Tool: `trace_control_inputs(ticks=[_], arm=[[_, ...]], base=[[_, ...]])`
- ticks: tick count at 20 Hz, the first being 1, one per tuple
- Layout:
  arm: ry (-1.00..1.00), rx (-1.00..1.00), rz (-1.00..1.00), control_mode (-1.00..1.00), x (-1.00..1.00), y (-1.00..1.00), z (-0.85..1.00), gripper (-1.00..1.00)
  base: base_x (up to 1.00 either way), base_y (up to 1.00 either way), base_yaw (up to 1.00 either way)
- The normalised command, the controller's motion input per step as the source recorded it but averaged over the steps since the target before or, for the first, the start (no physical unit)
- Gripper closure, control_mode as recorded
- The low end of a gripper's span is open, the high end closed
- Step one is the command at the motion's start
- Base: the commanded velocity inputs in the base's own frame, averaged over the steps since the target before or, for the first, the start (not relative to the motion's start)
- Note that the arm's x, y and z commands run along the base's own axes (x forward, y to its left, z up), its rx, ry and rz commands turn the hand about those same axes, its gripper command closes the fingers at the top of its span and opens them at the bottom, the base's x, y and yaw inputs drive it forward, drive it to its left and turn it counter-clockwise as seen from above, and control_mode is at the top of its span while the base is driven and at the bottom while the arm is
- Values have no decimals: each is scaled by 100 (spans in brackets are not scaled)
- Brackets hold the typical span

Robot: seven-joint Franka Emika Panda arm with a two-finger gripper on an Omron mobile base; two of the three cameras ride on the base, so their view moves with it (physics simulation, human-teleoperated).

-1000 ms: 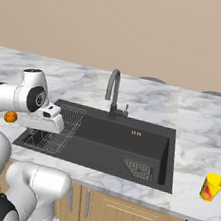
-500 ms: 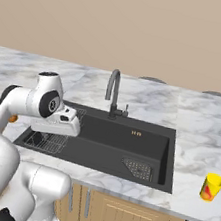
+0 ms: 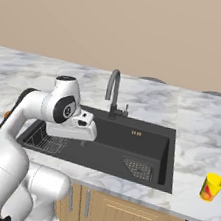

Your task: Remove the tangerine and orange from the sink. Then move the bowl and cup from the counter to the sink for washing.

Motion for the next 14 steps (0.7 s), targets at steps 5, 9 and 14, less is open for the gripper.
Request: trace_control_inputs(ticks=[5,9,14], arm=[[0,0,0,-100,2,-53,3,-100],[0,0,0,-100,9,-51,3,-100],[2,0,0,-100,12,-53,3,-100]], base=[[0,0,0],[0,0,0],[0,0,0]])
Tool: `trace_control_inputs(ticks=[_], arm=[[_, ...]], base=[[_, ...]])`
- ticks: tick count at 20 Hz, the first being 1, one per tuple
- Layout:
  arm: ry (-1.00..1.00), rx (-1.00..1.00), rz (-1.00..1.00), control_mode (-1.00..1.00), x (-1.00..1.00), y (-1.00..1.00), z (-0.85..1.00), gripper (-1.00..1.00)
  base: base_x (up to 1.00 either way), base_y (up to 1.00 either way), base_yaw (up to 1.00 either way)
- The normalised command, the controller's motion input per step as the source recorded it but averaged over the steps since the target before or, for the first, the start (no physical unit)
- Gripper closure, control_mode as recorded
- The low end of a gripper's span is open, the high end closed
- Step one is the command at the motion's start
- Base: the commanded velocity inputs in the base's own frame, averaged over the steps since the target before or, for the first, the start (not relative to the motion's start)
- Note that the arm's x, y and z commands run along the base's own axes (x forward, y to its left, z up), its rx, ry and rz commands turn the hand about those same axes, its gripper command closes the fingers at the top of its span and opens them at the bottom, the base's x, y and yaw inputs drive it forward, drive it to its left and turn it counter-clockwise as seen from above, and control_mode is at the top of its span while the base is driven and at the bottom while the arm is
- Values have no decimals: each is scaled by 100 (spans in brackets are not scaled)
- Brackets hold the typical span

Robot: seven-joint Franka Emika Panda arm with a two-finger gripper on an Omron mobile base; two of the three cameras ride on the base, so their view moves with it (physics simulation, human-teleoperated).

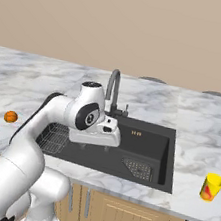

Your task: Remove the tangerine and orange from the sink. Then move the bowl and cup from the counter to the sink for washing.

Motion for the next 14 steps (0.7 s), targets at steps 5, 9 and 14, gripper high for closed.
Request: trace_control_inputs(ticks=[5,9,14], arm=[[2,0,0,-100,12,-54,2,-100],[1,0,0,-100,12,-54,3,-100],[0,0,0,-100,12,-53,4,-100]], base=[[0,0,0],[0,0,0],[0,0,0]])
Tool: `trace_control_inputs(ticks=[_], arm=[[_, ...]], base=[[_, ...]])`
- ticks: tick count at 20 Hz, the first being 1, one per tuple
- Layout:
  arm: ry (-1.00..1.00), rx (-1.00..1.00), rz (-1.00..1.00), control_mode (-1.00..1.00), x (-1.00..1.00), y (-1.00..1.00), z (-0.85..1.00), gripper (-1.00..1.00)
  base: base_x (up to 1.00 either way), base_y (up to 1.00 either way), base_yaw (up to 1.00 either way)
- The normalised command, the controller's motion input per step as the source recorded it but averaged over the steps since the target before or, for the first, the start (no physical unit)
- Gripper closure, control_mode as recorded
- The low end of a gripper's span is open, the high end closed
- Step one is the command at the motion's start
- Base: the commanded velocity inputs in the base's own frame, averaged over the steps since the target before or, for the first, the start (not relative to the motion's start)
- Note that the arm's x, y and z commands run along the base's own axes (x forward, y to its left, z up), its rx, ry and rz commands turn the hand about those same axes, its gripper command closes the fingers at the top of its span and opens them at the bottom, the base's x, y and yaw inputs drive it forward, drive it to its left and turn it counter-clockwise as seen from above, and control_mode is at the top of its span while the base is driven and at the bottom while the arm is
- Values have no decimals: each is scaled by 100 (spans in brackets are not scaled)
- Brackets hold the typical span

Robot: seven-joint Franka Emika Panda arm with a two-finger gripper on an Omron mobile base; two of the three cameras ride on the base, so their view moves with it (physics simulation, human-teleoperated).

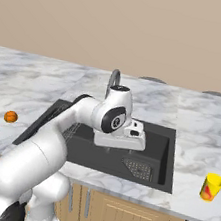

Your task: Remove the tangerine and orange from the sink. Then move the bowl and cup from the counter to the sink for washing.

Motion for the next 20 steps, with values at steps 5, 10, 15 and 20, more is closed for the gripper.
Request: trace_control_inputs(ticks=[5,10,15,20], arm=[[0,0,0,-100,5,-57,3,-100],[0,0,0,-100,1,-53,0,-100],[0,0,0,-100,6,-50,1,-100],[0,0,0,-100,10,-49,2,-100]], base=[[0,0,0],[0,0,0],[0,0,0],[0,0,0]])
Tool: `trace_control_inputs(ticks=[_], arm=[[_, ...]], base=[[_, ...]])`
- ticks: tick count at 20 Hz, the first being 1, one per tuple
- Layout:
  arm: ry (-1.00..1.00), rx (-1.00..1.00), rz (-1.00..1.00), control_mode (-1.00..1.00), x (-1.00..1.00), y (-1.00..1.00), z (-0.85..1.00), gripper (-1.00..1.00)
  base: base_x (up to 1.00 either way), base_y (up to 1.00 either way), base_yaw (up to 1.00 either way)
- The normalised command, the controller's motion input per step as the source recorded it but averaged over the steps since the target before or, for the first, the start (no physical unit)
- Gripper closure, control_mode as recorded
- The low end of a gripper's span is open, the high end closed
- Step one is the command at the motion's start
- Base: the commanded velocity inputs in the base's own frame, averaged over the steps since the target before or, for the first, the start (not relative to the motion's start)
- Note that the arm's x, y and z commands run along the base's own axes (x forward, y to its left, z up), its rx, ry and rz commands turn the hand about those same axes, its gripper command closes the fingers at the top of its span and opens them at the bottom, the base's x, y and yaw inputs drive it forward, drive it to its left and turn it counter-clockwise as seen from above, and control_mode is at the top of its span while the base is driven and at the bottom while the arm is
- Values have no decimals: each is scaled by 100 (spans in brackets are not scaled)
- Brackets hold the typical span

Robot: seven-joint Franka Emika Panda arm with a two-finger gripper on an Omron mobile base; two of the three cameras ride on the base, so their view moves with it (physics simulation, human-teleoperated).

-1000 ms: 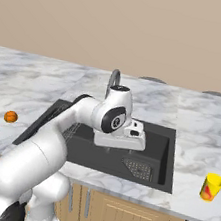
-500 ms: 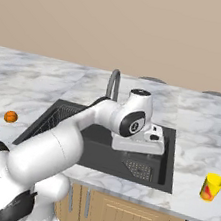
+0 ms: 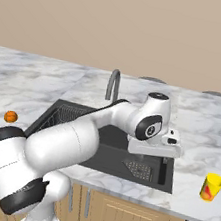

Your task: Remove the tangerine and orange from the sink. Then move the bowl and cup from the counter to the sink for washing.

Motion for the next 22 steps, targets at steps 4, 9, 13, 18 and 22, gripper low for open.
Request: trace_control_inputs(ticks=[4,9,13,18,22], arm=[[-12,0,0,-100,1,-45,0,-100],[-15,0,0,-100,0,-37,-3,-100],[-19,0,0,-100,3,-33,0,-100],[-3,0,-1,-100,12,-28,2,-100],[2,-3,-2,-100,15,-30,2,-100]], base=[[0,0,0],[0,0,0],[0,0,0],[0,0,0],[0,0,0]])
